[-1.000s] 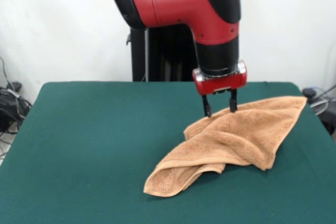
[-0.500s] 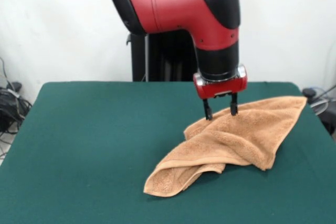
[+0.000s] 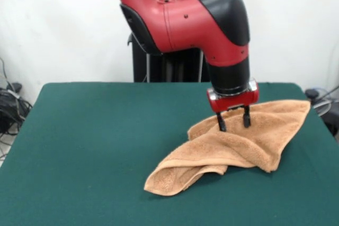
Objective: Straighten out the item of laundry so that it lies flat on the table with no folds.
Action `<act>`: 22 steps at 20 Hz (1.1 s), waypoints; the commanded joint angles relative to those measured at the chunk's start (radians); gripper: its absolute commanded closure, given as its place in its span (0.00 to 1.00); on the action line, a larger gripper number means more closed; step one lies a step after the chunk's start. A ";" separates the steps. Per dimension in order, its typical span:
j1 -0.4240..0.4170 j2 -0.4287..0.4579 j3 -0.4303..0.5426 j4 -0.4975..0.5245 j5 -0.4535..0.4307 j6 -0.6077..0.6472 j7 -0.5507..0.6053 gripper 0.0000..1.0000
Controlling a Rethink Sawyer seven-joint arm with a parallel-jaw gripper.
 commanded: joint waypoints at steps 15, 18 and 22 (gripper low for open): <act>0.071 0.156 0.035 0.056 0.053 -0.215 0.239 0.00; 0.084 0.172 0.064 0.076 0.082 -0.249 0.269 0.00; 0.087 0.221 0.096 0.067 0.102 -0.314 0.280 0.00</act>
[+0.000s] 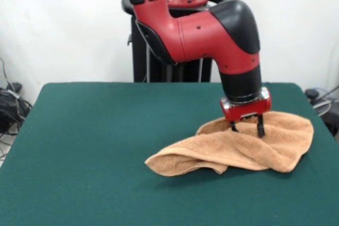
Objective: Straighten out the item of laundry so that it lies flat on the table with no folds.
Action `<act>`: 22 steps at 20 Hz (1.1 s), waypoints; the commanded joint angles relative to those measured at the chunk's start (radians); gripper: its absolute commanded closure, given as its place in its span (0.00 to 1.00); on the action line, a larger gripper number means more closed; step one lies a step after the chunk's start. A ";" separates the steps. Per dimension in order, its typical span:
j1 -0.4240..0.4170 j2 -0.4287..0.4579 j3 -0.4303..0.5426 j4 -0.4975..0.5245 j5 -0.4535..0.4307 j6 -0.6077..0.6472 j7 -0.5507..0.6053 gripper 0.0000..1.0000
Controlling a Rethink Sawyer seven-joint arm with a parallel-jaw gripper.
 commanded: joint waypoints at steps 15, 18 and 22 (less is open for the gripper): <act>0.114 0.212 0.194 0.078 0.226 -0.424 0.434 0.00; 0.118 0.221 0.216 0.073 0.240 -0.467 0.456 0.00; 0.112 0.244 0.261 0.071 0.242 -0.504 0.487 0.00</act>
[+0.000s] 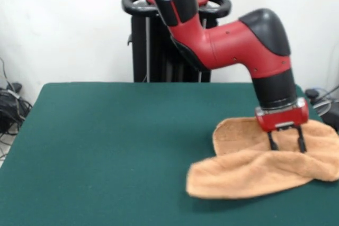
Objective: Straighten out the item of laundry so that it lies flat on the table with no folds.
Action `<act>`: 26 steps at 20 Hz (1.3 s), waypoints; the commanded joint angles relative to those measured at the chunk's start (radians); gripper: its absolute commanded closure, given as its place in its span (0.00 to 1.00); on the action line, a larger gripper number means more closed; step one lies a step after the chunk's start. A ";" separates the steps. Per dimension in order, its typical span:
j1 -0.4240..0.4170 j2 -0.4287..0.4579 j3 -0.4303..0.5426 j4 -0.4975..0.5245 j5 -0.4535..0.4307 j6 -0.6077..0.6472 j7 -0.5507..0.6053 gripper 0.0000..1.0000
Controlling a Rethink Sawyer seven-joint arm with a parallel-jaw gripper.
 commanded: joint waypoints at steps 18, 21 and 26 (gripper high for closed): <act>-0.109 -0.298 0.065 0.264 0.083 0.523 0.125 0.00; -0.117 -0.428 0.024 0.252 0.053 0.742 0.026 0.00; -0.206 -0.398 0.069 0.216 -0.084 0.835 -0.007 0.00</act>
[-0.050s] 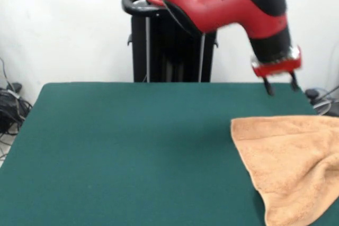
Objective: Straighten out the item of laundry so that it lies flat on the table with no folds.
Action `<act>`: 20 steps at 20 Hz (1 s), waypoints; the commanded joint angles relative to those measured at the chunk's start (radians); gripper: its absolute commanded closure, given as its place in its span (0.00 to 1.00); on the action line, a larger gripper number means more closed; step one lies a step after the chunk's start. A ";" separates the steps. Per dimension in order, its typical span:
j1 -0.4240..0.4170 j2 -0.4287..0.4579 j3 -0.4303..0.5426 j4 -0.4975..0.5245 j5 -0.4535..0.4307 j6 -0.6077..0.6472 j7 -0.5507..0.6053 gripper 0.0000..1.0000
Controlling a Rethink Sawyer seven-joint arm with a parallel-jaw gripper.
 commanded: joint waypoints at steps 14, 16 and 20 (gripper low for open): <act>-0.092 0.007 0.025 -0.131 -0.218 0.074 0.045 0.00; -0.091 -0.008 0.033 -0.131 -0.203 0.086 0.047 0.00; -0.088 -0.010 0.034 -0.113 -0.198 0.047 0.071 0.00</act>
